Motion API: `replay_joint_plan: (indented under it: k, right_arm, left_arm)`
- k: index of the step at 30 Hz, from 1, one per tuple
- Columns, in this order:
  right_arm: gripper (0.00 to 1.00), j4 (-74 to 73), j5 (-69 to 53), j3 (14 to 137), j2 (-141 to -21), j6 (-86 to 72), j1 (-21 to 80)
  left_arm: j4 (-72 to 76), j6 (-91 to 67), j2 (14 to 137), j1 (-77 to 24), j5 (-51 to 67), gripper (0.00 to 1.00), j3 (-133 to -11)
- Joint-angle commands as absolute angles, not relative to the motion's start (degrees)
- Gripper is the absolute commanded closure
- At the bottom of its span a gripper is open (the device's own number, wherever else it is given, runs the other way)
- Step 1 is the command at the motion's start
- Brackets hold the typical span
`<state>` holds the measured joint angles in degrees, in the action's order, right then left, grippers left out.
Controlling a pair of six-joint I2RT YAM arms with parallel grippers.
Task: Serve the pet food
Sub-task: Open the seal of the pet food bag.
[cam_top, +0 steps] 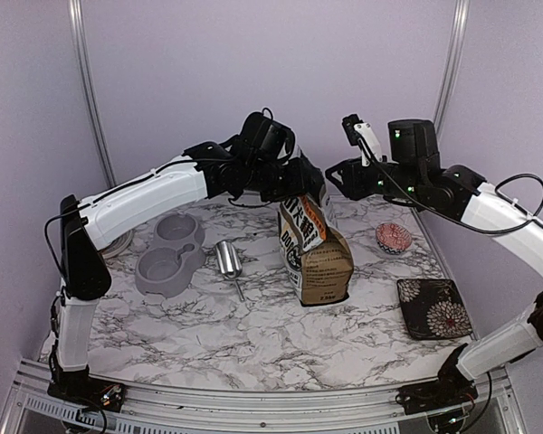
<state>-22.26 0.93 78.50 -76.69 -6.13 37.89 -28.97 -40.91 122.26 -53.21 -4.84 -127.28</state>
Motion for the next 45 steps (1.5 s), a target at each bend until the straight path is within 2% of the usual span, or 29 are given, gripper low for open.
replay_joint_plan:
  k: [1, 4, 11, 24, 29, 35, 38, 45]
  right_arm:
    - [0.59, -21.86, -1.11, 81.03, -77.13, -7.02, 37.66]
    - [0.53, -23.19, -3.56, 82.66, -79.25, -8.07, 37.84]
    - [0.50, -27.93, -2.59, 86.67, -84.09, -10.62, 38.16]
    - [0.57, -41.30, 6.23, 100.73, -95.60, -15.20, 38.96]
    - [0.66, -47.28, 9.00, 108.19, -100.22, -16.97, 38.94]
    - [0.86, -53.86, 12.03, 115.07, -104.48, -17.63, 38.94]
    - [1.00, -55.84, 12.15, 116.40, -105.50, -17.86, 38.94]
    - [1.00, -54.18, 13.18, 117.59, -103.11, -17.72, 39.65]
  left_arm:
    - [-30.38, -40.78, 123.53, -53.70, -5.41, 0.88, -128.71]
    - [-30.01, -40.70, 123.25, -53.83, -5.91, 0.92, -128.47]
    - [-26.88, -40.69, 121.28, -54.29, -6.15, 1.00, -124.96]
    - [-20.40, -39.30, 117.51, -54.91, -7.73, 1.00, -117.47]
    - [-19.55, -38.07, 116.49, -55.09, -9.99, 1.00, -115.49]
    - [-18.38, -36.30, 114.96, -55.09, -12.09, 1.00, -113.27]
    - [-17.88, -35.35, 114.19, -55.08, -12.59, 1.00, -112.64]
    - [-18.03, -33.83, 111.94, -55.08, -12.64, 1.00, -113.43]
